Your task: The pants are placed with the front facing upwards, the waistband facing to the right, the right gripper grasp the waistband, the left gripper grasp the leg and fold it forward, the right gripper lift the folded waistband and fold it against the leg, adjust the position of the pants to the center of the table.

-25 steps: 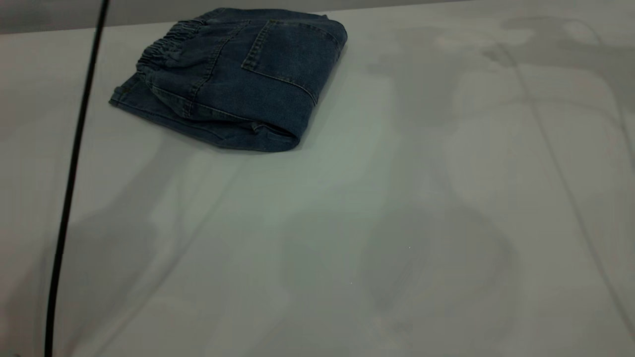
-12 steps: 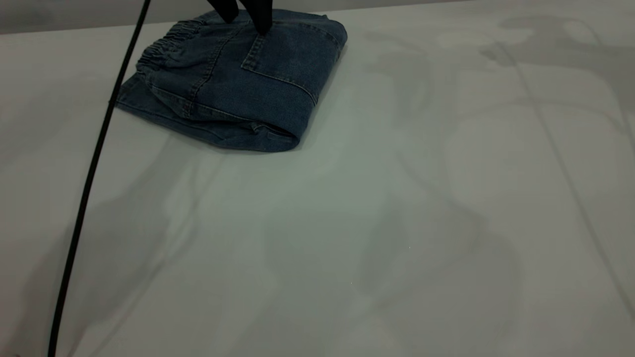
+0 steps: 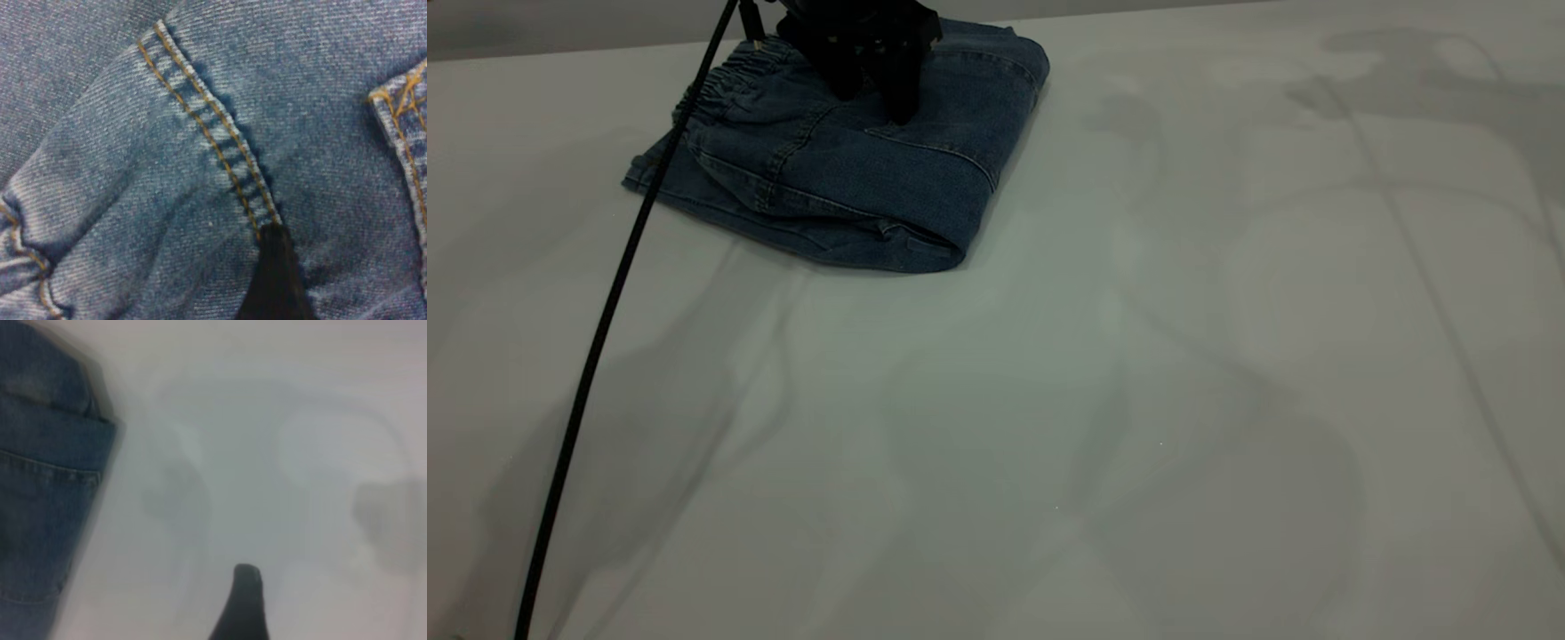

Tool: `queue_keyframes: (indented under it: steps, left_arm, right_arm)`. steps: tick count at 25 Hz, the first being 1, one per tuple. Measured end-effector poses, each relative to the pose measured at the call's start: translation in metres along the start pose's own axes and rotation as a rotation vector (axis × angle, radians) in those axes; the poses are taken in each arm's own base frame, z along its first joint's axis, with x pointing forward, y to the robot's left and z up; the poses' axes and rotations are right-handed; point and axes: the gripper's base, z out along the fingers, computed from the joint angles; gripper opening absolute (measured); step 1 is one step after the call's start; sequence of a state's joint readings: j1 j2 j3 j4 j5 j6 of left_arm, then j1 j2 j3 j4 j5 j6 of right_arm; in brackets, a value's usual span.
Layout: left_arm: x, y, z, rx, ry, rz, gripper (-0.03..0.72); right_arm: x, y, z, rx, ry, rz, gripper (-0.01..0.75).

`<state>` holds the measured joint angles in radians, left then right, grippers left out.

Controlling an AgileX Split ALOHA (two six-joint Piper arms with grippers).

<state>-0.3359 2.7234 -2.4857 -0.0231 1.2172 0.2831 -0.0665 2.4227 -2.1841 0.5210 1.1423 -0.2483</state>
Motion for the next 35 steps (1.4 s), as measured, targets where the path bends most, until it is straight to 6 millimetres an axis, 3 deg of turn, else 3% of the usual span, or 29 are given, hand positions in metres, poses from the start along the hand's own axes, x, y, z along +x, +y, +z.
queue_keyframes:
  steps: [5, 12, 30, 35]
  left_arm:
    - [0.004, -0.001, 0.017, 0.008, 0.026, 0.028, 0.481]
    - [0.004, -0.006, 0.022, 0.031, 0.028, -0.01, 0.481]
    - [-0.012, -0.119, 0.024, 0.106, 0.042, 0.06, 0.482]
    - [-0.013, -0.129, 0.024, 0.115, 0.043, -0.008, 0.482]
  right_arm:
    - [0.0, 0.0, 0.0, 0.0, 0.0, 0.0, 0.566]
    - [0.0, 0.0, 0.0, 0.001, -0.004, 0.0, 0.566]
    - [-0.001, 0.0, 0.0, 0.004, -0.014, -0.002, 0.566]
    - [-0.001, 0.0, 0.0, 0.004, -0.014, -0.004, 0.566]
